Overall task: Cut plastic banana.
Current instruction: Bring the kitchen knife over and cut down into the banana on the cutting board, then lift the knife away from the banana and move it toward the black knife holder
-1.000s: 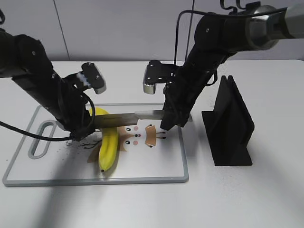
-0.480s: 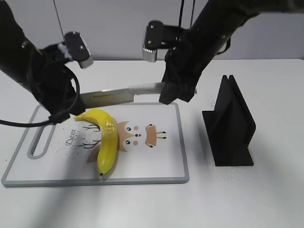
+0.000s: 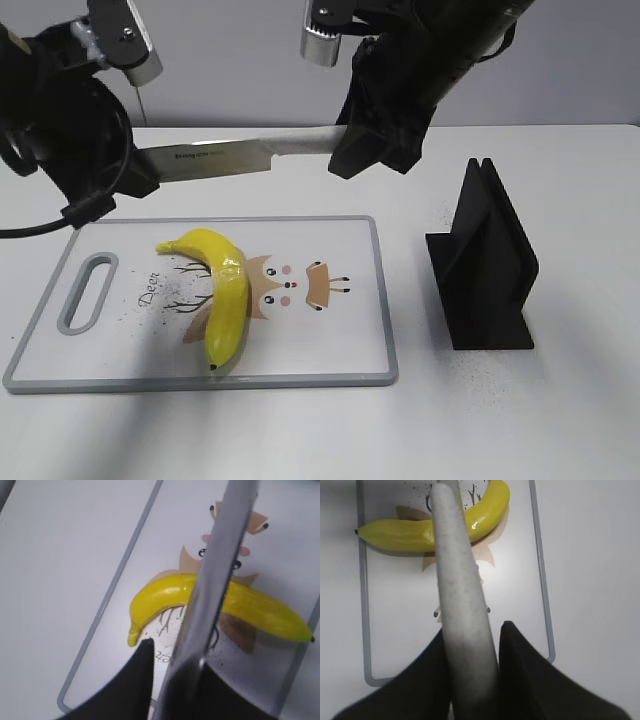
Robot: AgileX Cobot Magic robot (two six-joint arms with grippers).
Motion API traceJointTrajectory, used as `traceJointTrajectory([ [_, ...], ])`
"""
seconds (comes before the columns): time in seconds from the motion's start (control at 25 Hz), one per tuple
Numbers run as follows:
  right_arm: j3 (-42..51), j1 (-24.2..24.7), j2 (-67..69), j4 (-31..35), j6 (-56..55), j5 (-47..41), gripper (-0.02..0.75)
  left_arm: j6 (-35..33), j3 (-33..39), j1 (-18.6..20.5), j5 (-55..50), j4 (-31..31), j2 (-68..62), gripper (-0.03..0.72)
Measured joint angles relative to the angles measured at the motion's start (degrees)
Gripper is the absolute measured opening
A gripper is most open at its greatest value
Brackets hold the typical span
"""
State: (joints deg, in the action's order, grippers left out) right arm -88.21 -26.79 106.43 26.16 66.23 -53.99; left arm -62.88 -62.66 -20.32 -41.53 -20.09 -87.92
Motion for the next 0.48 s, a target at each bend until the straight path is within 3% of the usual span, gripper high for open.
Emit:
traceJointTrajectory([
  [0.08,0.0,0.0,0.0,0.0,-0.55,-0.52,0.209,1.02,0.04,0.0,1.35,-0.05,0.0,0.17],
  [0.24,0.0,0.31,0.0,-2.93,-2.33,-1.84,0.16,2.6,0.04,0.87,5.8,0.65,0.45,0.548],
  [0.28,0.0,0.5,0.0,-4.02,-2.73,-1.77,0.16,2.87,0.04,0.96,7.08,0.83,0.78,0.613],
  [0.48,-0.67,0.74,0.0,-6.8,-6.85,-2.11,0.16,5.65,0.04,2.16,11.86,0.83,2.67,0.665],
])
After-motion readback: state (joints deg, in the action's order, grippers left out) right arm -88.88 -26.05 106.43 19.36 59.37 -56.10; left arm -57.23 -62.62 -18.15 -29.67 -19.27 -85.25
